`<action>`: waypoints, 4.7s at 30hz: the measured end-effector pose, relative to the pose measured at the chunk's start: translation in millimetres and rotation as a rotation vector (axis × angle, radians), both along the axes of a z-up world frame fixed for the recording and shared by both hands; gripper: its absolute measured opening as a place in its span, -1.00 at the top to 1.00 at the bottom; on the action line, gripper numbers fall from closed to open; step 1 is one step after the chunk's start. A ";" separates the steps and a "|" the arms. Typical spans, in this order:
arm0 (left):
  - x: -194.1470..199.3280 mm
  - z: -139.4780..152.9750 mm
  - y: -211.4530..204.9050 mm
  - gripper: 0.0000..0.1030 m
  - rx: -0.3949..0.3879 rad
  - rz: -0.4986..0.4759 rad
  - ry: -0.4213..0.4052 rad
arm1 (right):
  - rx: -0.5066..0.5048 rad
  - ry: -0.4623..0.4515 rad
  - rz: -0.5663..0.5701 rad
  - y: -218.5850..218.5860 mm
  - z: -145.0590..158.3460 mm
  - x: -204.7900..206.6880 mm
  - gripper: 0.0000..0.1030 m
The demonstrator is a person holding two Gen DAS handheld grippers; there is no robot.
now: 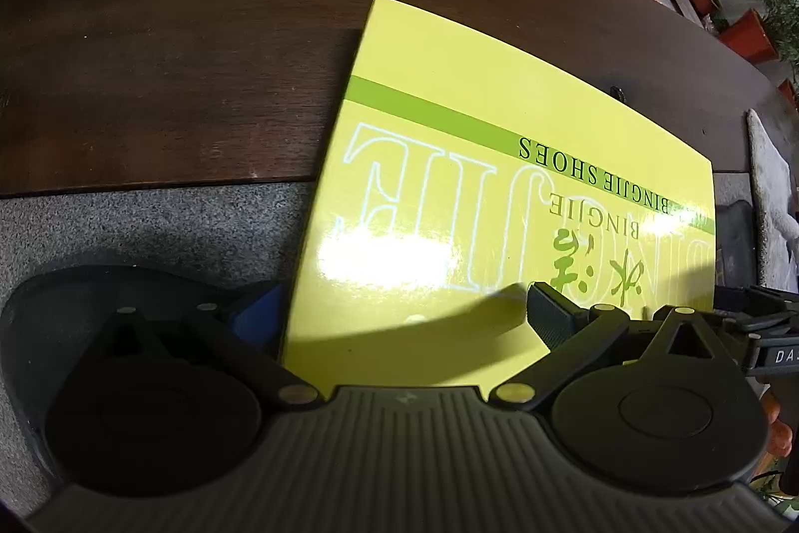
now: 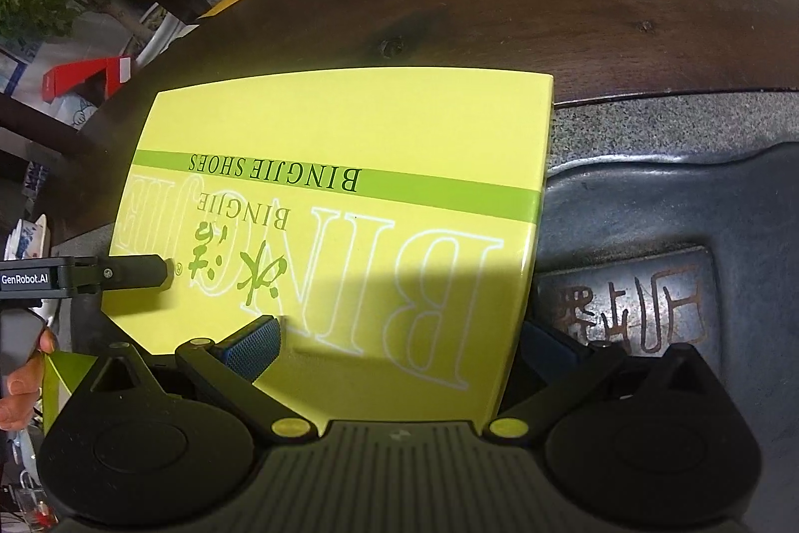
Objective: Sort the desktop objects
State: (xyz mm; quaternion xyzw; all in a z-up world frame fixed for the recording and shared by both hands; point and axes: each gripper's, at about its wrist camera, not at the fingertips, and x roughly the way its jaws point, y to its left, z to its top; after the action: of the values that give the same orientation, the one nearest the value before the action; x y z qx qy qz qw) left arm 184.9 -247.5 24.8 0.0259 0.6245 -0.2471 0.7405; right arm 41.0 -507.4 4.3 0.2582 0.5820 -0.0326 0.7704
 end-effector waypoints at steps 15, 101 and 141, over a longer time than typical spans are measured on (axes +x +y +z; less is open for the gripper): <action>-19.5 45.2 6.9 -0.96 -0.039 -0.002 -0.115 | -0.043 -0.094 -0.029 -0.6 30.7 -16.4 -1.00; -12.9 63.4 12.3 -0.98 -0.091 0.059 -0.093 | -0.045 -0.145 -0.034 -0.5 37.4 -12.5 -1.00; -196.8 170.4 115.1 -0.99 -0.200 0.083 -0.280 | -0.200 -0.408 -0.051 100.7 154.2 -170.7 -1.00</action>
State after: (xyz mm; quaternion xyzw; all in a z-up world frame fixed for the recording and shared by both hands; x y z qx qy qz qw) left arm -11.9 -132.4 195.3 -0.0394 0.4881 -0.2712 0.8287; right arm -129.7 -406.7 158.5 0.1961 0.4014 -0.0566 0.8929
